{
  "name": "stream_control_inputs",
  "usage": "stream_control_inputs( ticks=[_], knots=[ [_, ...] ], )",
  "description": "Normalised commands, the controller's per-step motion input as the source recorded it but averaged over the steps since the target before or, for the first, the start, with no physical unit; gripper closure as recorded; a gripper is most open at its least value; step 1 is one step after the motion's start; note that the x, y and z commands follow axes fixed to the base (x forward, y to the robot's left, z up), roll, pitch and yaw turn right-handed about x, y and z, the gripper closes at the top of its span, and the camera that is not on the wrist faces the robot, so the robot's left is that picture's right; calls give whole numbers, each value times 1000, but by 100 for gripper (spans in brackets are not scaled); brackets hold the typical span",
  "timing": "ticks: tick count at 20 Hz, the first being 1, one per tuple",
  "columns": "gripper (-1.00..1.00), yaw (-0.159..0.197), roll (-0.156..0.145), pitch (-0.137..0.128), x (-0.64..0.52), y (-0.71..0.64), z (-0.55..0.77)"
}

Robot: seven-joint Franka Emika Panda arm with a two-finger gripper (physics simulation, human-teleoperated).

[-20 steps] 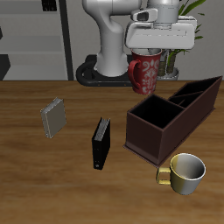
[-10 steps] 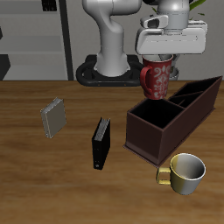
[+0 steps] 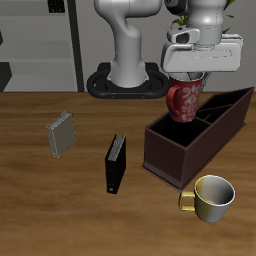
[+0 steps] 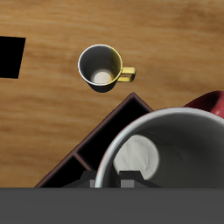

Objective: Place the red mug into the left desk caddy's right compartment and place the yellow book into the left desk caddy's back compartment

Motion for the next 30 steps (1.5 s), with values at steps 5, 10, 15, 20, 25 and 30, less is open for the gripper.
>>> stream_control_inputs(
  ticks=[5,10,15,20,25,30],
  knots=[
    [100,-16,7,13,51,76,-74],
    [100,-25,27,15,26,104,-118],
    [100,-27,18,9,-2,6,-81],
    [100,-3,6,9,-14,-9,-114],
    [100,-4,-6,0,0,-42,-24],
    [100,-14,1,12,3,4,-79]
  ],
)
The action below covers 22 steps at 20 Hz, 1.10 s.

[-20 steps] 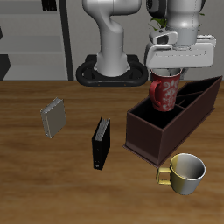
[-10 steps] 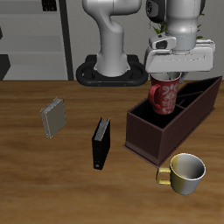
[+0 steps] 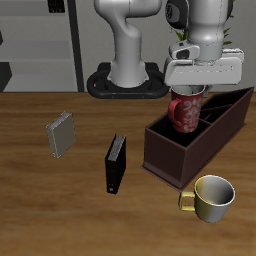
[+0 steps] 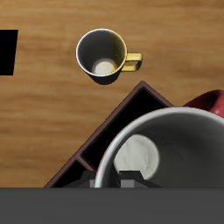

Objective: Place the red mug into the left desk caddy's right compartment and place the yellow book into the left desk caddy's back compartment

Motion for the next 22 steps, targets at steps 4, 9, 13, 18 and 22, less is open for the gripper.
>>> stream_control_inputs(
  ticks=[4,9,13,18,22],
  knots=[
    [100,0,-4,1,1,-27,-48],
    [100,12,-7,-6,15,-84,-46],
    [100,-4,39,-1,47,89,-183],
    [100,-1,23,18,57,9,-144],
    [100,-37,-4,43,62,-29,-215]
  ],
)
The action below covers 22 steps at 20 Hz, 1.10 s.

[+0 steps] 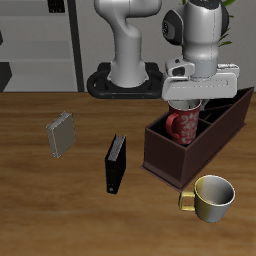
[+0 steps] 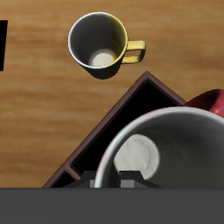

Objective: Place the red mug into the left desk caddy's right compartment and place the yellow book into the left desk caddy's back compartment

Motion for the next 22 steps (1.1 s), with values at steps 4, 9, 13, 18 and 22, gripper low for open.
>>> stream_control_inputs(
  ticks=[4,9,13,18,22],
  knots=[
    [100,-3,4,35,19,29,-189],
    [100,-13,9,39,48,40,-189],
    [100,5,2,47,54,14,-263],
    [100,-26,8,52,18,34,-235],
    [-100,-31,22,49,-25,-38,-52]
  ],
)
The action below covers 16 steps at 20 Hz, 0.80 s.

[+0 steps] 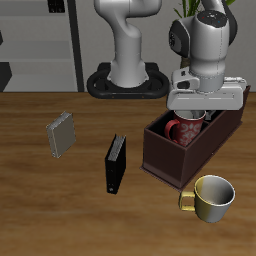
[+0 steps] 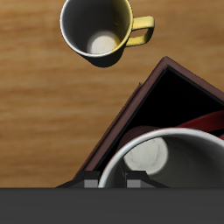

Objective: Place the red mug into the left desk caddy's right compartment and place the yellow book into the left desk caddy's back compartment

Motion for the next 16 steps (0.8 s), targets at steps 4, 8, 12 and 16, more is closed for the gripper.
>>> stream_control_inputs(
  ticks=[4,8,12,16],
  knots=[
    [-100,-26,-2,3,-42,-81,82],
    [-100,-2,14,-13,-64,5,102],
    [-100,8,9,-30,-105,5,204],
    [-100,-19,-3,-59,-149,-146,430]
  ],
)
